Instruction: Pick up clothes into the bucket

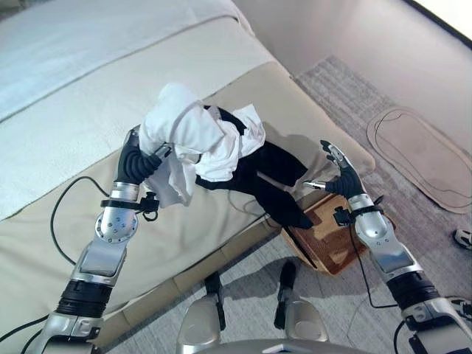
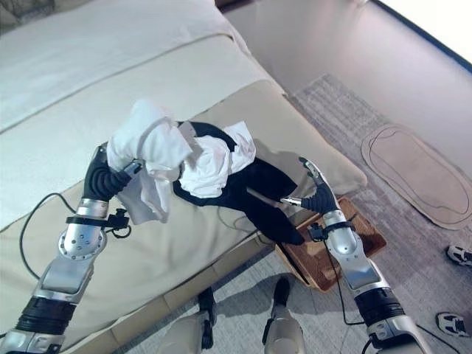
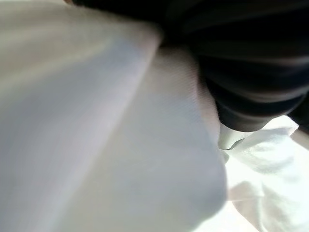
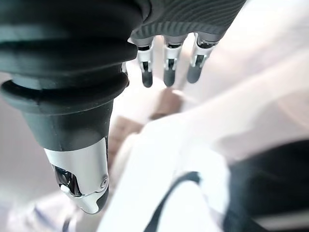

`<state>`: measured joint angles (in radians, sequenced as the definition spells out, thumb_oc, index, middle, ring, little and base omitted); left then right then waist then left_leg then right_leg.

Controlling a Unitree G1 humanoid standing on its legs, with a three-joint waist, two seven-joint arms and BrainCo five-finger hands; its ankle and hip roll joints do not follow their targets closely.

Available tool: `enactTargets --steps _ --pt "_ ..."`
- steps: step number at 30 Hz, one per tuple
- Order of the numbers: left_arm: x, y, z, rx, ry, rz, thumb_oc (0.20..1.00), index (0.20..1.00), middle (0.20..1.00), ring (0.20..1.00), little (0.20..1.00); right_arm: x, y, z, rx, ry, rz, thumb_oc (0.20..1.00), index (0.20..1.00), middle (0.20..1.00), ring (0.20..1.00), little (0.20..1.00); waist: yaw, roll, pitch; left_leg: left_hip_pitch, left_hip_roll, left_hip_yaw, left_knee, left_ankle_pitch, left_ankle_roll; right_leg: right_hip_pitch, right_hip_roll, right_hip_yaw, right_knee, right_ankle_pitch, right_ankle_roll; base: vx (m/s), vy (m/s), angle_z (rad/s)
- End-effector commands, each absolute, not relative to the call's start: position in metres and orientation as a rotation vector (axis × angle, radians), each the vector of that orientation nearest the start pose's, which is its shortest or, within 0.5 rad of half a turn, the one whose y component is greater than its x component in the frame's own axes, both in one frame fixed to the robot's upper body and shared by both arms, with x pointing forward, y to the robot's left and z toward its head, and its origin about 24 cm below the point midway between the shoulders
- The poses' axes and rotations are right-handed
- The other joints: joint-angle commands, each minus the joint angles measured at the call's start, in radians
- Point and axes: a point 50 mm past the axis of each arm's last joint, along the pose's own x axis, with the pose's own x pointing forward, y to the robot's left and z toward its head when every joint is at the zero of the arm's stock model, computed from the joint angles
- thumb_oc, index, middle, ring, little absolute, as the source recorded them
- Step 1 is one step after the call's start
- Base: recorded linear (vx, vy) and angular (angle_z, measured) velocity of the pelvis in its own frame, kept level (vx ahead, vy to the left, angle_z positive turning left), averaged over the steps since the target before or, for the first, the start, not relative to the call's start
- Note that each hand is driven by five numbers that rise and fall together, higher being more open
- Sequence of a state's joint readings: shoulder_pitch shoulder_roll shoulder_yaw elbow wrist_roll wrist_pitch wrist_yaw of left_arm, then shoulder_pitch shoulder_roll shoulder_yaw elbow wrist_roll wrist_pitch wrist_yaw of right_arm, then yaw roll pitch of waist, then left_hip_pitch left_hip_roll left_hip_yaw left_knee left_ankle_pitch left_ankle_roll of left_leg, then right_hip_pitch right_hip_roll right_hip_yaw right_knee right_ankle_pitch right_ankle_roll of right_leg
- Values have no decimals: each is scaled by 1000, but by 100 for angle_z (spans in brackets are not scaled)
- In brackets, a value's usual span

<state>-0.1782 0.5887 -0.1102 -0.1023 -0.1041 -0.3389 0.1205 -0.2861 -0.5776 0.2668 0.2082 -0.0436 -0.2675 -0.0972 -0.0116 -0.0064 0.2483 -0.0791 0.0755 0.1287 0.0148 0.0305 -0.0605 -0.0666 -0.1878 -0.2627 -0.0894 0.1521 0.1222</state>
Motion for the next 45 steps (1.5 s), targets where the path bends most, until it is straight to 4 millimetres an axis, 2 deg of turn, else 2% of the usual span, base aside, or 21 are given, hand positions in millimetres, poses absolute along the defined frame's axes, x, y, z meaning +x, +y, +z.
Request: enactTargets --steps 1,2,5,7,8,10,12,13,14,16,20,24,26,27,30,34,35,42,43,44,45 --pt "263 176 168 347 -677 -279 200 200 200 200 200 300 -157 112 -609 -417 337 1000 1000 1000 1000 1000 1 -25 -94 -12 42 -73 27 0 -38 21 -79 39 66 -31 86 78 -55 -1" --pt "264 170 165 387 -666 -323 200 200 200 200 200 300 -150 113 -553 -417 372 1000 1000 1000 1000 1000 2 -24 -104 0 45 -72 17 3 -39 30 -76 37 65 -34 86 82 -42 -1" --pt "264 170 155 380 -620 -366 200 200 200 200 200 299 -148 116 -339 -411 346 1000 1000 1000 1000 1000 0 -18 -124 31 52 -66 -6 10 -41 55 -71 35 60 -41 84 72 -25 0" --pt "264 178 139 363 -538 -378 200 200 200 200 200 295 -151 121 -240 -427 341 1000 1000 1000 1000 1000 -3 -16 -137 50 54 -59 -15 9 -40 64 -66 36 55 -42 84 87 -13 0" --pt "259 184 125 441 -464 -396 200 200 200 200 200 289 -156 128 -223 -453 365 1000 1000 1000 1000 1000 0 -18 -149 66 56 -57 -18 6 -41 77 -61 37 51 -46 84 97 -29 -1" --pt "257 188 116 490 -428 -398 200 200 200 200 200 286 -157 132 -252 -470 385 1000 1000 1000 1000 1000 1 -20 -154 74 58 -55 -22 4 -42 83 -60 38 49 -47 84 61 -24 -2" --pt "256 192 102 620 -371 -399 200 200 200 200 200 282 -159 140 -337 -497 426 1000 1000 1000 1000 1000 2 -25 -165 86 61 -52 -27 2 -43 93 -56 41 45 -52 84 61 -31 -2" --pt "256 190 92 763 -346 -424 200 200 200 200 200 280 -157 144 -388 -517 447 1000 1000 1000 1000 1000 1 -26 -171 96 62 -50 -31 -1 -44 100 -52 42 42 -55 84 47 -26 -1" --pt "256 189 91 765 -347 -422 200 200 200 200 200 280 -157 144 -389 -516 447 1000 1000 1000 1000 1000 2 -25 -171 97 62 -50 -31 -1 -44 101 -52 42 42 -55 84 32 -22 -1" --pt "258 181 85 918 -357 -463 200 200 200 200 200 277 -146 147 -439 -543 492 1000 1000 1000 1000 1000 2 -26 -175 99 64 -48 -30 -3 -44 105 -50 43 42 -58 85 0 0 0" --pt "259 166 79 1053 -410 -506 200 200 200 200 200 274 -123 141 -442 -548 550 1000 1000 1000 1000 1000 -1 -25 -181 103 65 -46 -29 -7 -42 109 -47 46 40 -62 84 0 0 0" --pt "260 152 75 1084 -436 -544 200 200 200 200 200 269 -99 147 -445 -611 602 1000 1000 1000 1000 1000 -8 -25 -183 91 61 -45 -28 5 -40 95 -48 49 44 -55 82 -43 1 -1" --pt "260 150 75 1074 -440 -544 200 200 200 200 200 267 -93 149 -435 -619 628 1000 1000 1000 1000 1000 -9 -24 -183 90 61 -44 -27 6 -40 93 -49 50 45 -54 82 0 0 0" --pt "260 147 77 1077 -454 -554 200 200 200 200 200 263 -82 154 -438 -647 703 1000 1000 1000 1000 1000 -6 -26 -188 95 64 -45 -30 -2 -43 98 -45 52 42 -62 83 0 0 0" --pt "260 147 82 1086 -474 -556 200 200 200 200 200 258 -67 161 -478 -676 835 1000 1000 1000 1000 1000 -3 -31 -187 87 63 -46 -27 8 -44 92 -46 54 44 -54 79 -18 -3 -1" --pt "259 150 87 1122 -483 -562 200 200 200 200 200 256 -56 162 -538 -648 977 1000 1000 1000 1000 1000 1 -37 -189 87 65 -45 -27 9 -46 96 -42 52 40 -54 77 0 0 0" --pt "258 154 87 1153 -477 -564 200 200 200 200 200 257 -57 161 -605 -639 999 1000 1000 1000 1000 1000 1 -39 -191 87 65 -45 -28 8 -47 98 -41 51 38 -54 77 0 0 0" --pt "262 169 96 1206 -441 -529 200 200 200 200 200 264 -69 142 -751 -527 980 1000 1000 1000 1000 1000 1 -42 -191 83 63 -49 -27 9 -45 97 -43 46 38 -48 77 0 0 0" --pt "260 175 100 1229 -446 -505 200 200 200 200 200 260 -80 127 -861 -454 1023 1000 1000 1000 1000 1000 0 -44 -191 81 60 -50 -27 8 -44 97 -45 44 38 -46 78 0 0 0" --pt "259 176 100 1228 -443 -505 200 200 200 200 200 259 -80 127 -861 -453 1026 1000 1000 1000 1000 1000 -2 -44 -192 82 59 -50 -27 8 -44 97 -45 45 37 -46 79 0 0 0" --pt "257 183 101 1245 -436 -478 200 200 200 200 200 261 -84 123 -952 -434 1023 1000 1000 1000 1000 1000 0 -43 -194 81 58 -50 -27 7 -43 98 -47 44 37 -45 79 0 0 0"
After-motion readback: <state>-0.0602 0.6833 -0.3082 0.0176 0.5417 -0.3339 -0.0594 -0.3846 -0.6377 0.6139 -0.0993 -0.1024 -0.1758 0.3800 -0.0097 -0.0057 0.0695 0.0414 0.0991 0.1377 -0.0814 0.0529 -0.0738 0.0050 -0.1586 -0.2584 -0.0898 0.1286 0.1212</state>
